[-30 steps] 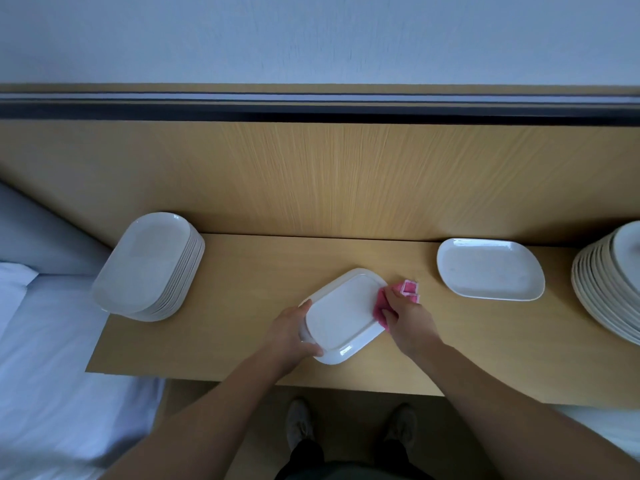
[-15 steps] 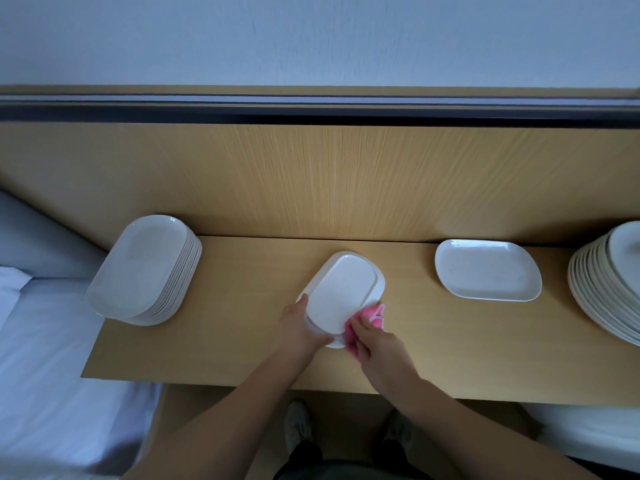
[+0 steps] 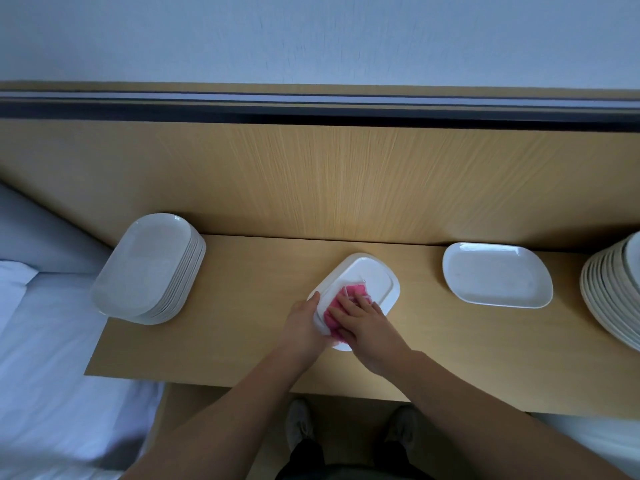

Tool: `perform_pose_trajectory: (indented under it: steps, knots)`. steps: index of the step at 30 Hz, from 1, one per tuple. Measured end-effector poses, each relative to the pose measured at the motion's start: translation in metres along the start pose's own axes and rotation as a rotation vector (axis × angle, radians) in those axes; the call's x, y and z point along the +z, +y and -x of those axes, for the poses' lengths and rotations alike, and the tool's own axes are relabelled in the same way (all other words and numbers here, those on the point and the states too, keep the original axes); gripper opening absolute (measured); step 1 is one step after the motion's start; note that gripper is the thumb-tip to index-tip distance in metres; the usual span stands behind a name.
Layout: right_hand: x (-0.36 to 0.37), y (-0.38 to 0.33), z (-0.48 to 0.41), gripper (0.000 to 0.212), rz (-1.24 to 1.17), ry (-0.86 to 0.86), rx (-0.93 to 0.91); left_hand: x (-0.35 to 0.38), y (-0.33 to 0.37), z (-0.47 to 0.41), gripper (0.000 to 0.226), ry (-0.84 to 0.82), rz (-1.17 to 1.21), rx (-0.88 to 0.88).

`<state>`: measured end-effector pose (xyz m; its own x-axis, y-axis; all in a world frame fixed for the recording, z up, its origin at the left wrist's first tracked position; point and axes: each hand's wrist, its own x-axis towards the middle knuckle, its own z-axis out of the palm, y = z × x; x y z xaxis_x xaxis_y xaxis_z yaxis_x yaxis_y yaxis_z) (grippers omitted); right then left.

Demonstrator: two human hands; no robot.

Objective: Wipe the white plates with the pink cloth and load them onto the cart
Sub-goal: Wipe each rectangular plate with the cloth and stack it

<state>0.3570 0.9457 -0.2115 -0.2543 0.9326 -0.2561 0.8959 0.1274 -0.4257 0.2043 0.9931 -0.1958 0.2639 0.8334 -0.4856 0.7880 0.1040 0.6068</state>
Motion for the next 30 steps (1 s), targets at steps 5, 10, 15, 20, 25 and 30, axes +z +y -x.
perform_pose_trajectory:
  steps: [5, 10, 15, 20, 25, 30]
  knots:
    - [0.004, 0.003, -0.016, 0.050, 0.048, 0.017, 0.001, 0.004, 0.000, -0.006, 0.093, -0.039, -0.073, 0.010]
    - [0.000, 0.002, -0.025, 0.049, 0.044, 0.015, 0.025, 0.007, -0.004, -0.008, 0.094, -0.025, -0.050, -0.023]
    - [-0.014, 0.021, -0.035, 0.057, 0.017, -0.014, 0.057, 0.004, -0.002, -0.010, 0.096, -0.072, -0.112, 0.000]
    - [-0.033, 0.046, -0.046, 0.049, 0.051, -0.052, 0.162, 0.007, -0.010, -0.024, 0.105, -0.104, -0.173, -0.014]
    - [-0.047, 0.058, -0.041, 0.049, 0.021, 0.026, 0.243, 0.003, -0.007, -0.014, 0.100, -0.040, -0.112, 0.012]
    - [-0.038, 0.056, -0.026, 0.053, -0.056, 0.039, 0.228, 0.002, -0.006, -0.015, 0.098, -0.028, -0.047, -0.001]
